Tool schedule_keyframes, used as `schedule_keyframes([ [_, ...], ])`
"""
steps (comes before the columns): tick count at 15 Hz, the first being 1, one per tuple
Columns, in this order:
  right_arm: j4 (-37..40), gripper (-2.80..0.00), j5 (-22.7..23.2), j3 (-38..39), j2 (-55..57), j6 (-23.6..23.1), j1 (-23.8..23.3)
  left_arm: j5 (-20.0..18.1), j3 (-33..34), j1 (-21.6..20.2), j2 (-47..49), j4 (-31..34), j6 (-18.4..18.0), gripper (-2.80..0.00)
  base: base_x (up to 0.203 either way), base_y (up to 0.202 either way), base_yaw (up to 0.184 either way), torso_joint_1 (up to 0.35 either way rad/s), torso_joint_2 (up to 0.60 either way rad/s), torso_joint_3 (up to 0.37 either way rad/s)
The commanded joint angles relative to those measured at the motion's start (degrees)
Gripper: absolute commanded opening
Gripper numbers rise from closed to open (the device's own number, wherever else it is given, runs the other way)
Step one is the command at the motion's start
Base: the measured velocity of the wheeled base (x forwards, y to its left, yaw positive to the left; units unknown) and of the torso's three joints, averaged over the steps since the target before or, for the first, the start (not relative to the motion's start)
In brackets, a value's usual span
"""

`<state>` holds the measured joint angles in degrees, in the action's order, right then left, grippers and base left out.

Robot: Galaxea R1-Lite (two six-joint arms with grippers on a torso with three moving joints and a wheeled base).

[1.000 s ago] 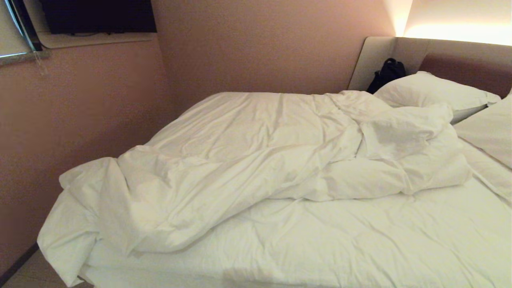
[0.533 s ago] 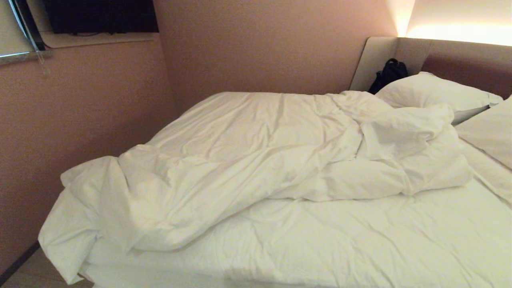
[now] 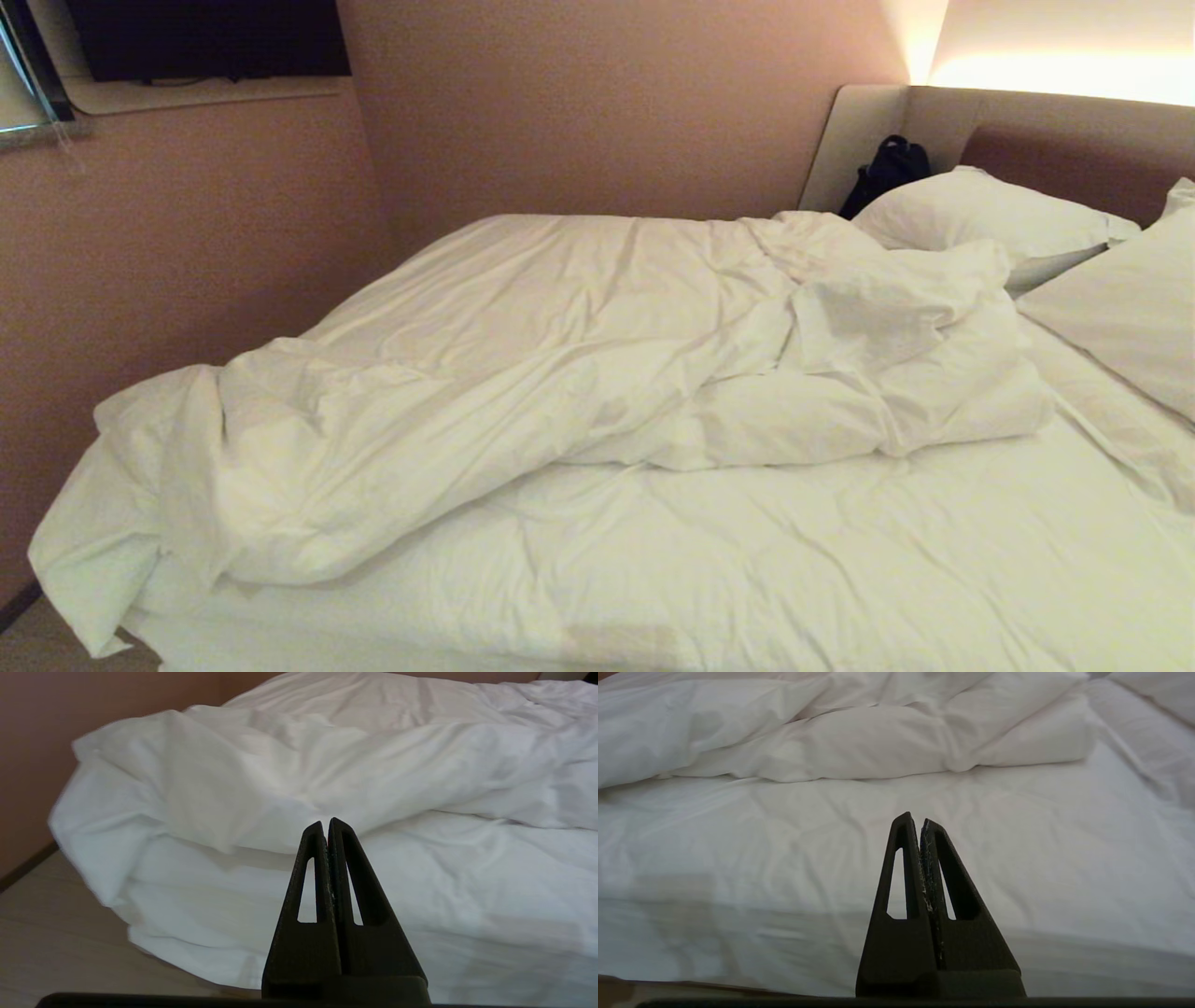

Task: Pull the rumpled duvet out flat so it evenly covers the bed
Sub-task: Hold the folded corner of the quilt

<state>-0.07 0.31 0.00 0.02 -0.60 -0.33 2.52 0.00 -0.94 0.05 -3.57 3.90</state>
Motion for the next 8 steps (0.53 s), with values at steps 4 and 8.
schedule_keyframes([
  [4,-0.01,-2.80,0.05,0.00,-0.02,0.04,0.04,0.03,0.00,-0.03,0.04,-0.08,0.14,-2.80,0.000,-0.193,0.002,0.004,0.00,0.004],
  [8,-0.01,-2.80,0.05,0.00,-0.02,-0.02,-0.01,0.03,0.00,-0.03,0.04,-0.12,0.14,-2.80,0.000,-0.194,0.001,0.002,0.00,0.003],
])
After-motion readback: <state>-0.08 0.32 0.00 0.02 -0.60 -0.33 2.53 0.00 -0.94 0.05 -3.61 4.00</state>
